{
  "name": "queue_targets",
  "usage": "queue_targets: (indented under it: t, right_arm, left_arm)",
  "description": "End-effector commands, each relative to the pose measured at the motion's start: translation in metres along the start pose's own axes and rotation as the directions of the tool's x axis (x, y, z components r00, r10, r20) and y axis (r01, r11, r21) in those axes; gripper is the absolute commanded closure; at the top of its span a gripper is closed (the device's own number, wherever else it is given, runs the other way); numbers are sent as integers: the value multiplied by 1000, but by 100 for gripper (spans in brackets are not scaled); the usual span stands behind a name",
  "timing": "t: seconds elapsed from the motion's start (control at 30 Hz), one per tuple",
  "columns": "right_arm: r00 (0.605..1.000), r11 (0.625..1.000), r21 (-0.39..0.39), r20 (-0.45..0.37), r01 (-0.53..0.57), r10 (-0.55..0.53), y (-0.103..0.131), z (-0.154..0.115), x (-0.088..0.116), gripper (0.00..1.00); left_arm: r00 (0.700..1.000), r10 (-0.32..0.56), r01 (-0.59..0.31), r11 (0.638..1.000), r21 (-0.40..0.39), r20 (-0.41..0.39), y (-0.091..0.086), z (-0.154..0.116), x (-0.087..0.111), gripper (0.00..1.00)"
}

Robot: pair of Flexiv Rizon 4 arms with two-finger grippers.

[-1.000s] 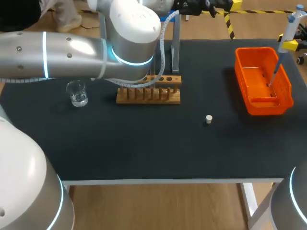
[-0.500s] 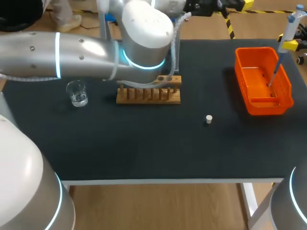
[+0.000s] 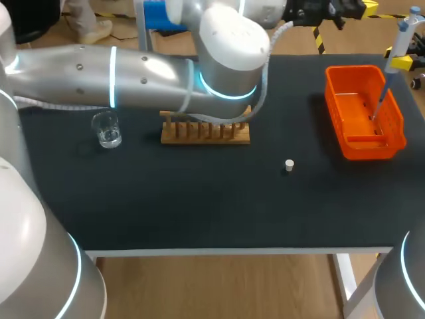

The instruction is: Invert the test tube, pick up the pipette, mount the tip to pipette, aspirate from beaker and dispense into the tube, eject the tip, return the pipette, and cap with the stopper.

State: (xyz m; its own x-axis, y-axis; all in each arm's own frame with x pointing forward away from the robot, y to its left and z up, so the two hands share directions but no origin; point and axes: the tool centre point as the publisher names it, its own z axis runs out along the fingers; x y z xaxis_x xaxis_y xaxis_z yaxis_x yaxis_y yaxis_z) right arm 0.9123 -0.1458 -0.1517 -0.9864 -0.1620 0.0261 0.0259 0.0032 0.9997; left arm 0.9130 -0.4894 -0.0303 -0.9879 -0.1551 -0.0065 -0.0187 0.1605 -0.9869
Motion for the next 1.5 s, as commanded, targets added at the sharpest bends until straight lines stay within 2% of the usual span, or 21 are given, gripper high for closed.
queue_targets:
  t: [0.03, 0.57, 1.1, 1.5]
  right_arm:
    - [1000, 1000, 1, -6, 0, 0, 0, -2, -1, 100]
    - [1000, 1000, 1, -6, 0, 0, 0, -2, -1, 100]
    - [1000, 1000, 1, -6, 0, 0, 0, -2, -1, 100]
    - [1000, 1000, 1, -6, 0, 0, 0, -2, -1, 100]
  left_arm:
    - [1000, 3, -2, 991, 130, -12, 5, 23, -3, 100]
    - [996, -15, 30, 987, 158, -91, 7, 54, -1, 100]
    - [990, -32, 54, 987, 154, -137, 11, 62, 2, 100]
    - [984, -77, 103, 982, 157, -163, 15, 67, 7, 100]
